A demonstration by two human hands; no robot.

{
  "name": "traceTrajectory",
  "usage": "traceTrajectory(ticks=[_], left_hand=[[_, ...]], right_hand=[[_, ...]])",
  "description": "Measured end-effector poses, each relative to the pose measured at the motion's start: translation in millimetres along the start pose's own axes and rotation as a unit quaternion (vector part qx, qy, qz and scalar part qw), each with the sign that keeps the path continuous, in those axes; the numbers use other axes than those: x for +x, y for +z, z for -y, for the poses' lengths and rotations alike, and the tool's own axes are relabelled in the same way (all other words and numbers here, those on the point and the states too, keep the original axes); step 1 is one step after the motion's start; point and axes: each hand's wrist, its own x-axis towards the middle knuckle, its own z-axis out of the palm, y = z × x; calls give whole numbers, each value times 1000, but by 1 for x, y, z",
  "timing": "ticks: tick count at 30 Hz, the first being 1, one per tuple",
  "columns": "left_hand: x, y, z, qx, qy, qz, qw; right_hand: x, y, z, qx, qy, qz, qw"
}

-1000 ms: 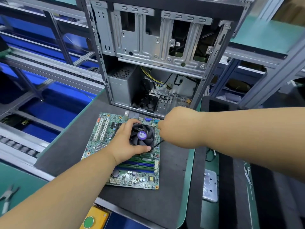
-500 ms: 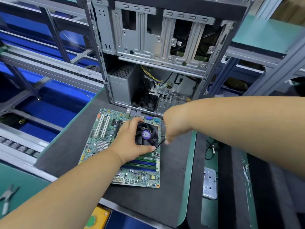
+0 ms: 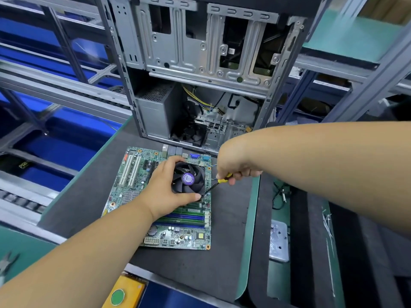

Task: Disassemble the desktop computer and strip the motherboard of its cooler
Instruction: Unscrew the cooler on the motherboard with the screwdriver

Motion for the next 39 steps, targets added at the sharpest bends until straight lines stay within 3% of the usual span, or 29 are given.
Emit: traceTrajectory(ticks=[2,4,5,8,9,12,14,18,21,24,26,28,30,33,35,37,39], left_hand=[[-1,-2,3,-25,-9,8,1000],[-2,-6,5,-49,-22,23,998],[-2,-7,5,-52,-26,30,998],[-1,-14,4,-23,-38,50,998],[0,-16,3,14,-45,56,997],[1,-25,-2,173,-43,62,982],[2,-28,-9,173,-40,74,981],[10,-20,-25,136,-65,96,984],[17,-12,-30,160,-102,97,977],[19,-7,-33,201,-129,110,965],[20,-5,-36,209,-142,111,961],[20,-4,-39,213,-153,109,959],[20,-3,-43,214,-163,109,957],[23,-3,-48,214,-174,113,954],[24,-2,-50,212,-182,117,953],[24,-1,-52,215,-186,117,952],[23,1,-54,224,-188,114,950]], right_hand=[[-3,8,3,-203,-41,-66,976],[-7,16,5,-395,-102,-177,895],[-10,19,4,-424,-131,-237,864],[-12,20,-3,-568,-210,-279,745],[-13,20,-4,-583,-231,-281,727],[-16,19,3,-581,-260,-277,720],[-12,18,11,-592,-268,-295,700],[-12,12,20,-579,-235,-289,725],[-5,10,26,-491,-167,-248,818],[4,-2,31,-364,-63,-93,924],[6,-8,30,-264,-56,-53,962],[-1,-6,28,-299,-58,-78,949],[-5,2,24,-394,-48,-160,904],[-12,16,14,-426,-109,-283,852],[-10,23,8,-486,-153,-307,804],[-9,25,7,-444,-141,-308,829],[-7,20,11,-390,-102,-249,881]])
